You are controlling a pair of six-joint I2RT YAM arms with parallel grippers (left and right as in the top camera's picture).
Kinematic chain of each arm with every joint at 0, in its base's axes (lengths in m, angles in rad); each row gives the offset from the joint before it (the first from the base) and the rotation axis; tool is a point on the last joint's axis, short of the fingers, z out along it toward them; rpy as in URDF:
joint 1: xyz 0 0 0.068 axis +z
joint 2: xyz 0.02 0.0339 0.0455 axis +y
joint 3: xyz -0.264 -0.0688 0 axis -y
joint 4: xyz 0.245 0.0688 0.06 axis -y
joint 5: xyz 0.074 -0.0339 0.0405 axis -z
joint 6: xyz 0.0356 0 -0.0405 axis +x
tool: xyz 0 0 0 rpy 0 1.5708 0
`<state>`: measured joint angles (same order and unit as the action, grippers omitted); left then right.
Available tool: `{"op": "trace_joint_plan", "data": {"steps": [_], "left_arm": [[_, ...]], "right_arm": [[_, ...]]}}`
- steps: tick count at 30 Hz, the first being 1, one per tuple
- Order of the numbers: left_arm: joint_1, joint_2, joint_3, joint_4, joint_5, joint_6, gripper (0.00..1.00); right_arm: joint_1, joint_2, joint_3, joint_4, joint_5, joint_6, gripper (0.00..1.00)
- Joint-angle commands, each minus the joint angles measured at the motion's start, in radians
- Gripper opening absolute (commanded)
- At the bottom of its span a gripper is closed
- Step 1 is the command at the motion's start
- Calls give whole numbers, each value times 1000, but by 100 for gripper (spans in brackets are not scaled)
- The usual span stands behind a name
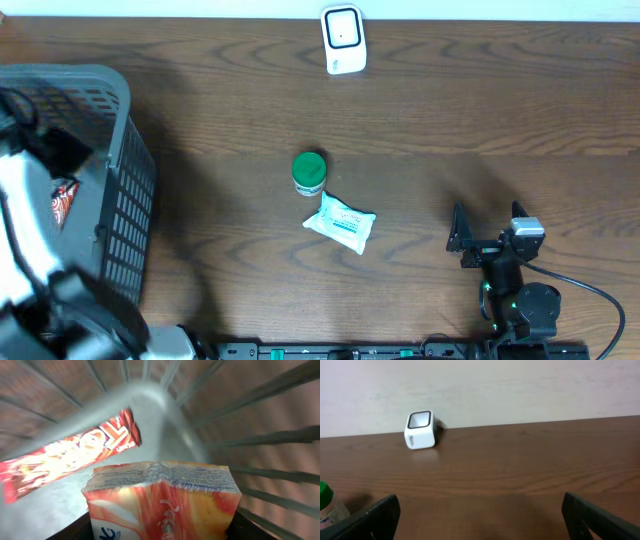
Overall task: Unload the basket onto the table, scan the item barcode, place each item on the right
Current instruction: 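Grasp the small orange box with the left gripper and lift, then carry the orange box toward the scanner and set it on the table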
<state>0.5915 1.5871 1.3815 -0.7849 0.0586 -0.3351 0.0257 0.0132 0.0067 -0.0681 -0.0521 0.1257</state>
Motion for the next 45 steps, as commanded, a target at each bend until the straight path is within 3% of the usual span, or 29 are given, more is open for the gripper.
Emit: {"op": "trace_joint_plan", "data": {"steps": [1, 8, 11, 13, 18, 24, 29, 36, 45], "left_arm": [[4, -150, 23, -30, 98, -53, 61], [-39, -376, 23, -49, 614, -125, 59], [-127, -429, 23, -50, 770, -127, 59], [-214, -449, 22, -53, 798, -127, 59], [-505, -451, 15, -56, 741, -119, 59], [-910, -369, -4, -43, 410, -129, 59], [-1188, -195, -4, 29, 159, -135, 59], [-1332, 86, -4, 212, 80, -200, 59], [-1375, 375, -4, 423, 82, -201, 59]], "right_arm": [[6, 0, -1, -3, 2, 8, 99], [6, 0, -1, -3, 2, 8, 99], [6, 0, -1, -3, 2, 8, 99], [6, 0, -1, -3, 2, 8, 99], [6, 0, -1, -3, 2, 8, 99], [6, 0, -1, -3, 2, 8, 99], [6, 0, -1, -3, 2, 8, 99], [6, 0, -1, -3, 2, 8, 99], [6, 0, -1, -3, 2, 8, 99]]}}
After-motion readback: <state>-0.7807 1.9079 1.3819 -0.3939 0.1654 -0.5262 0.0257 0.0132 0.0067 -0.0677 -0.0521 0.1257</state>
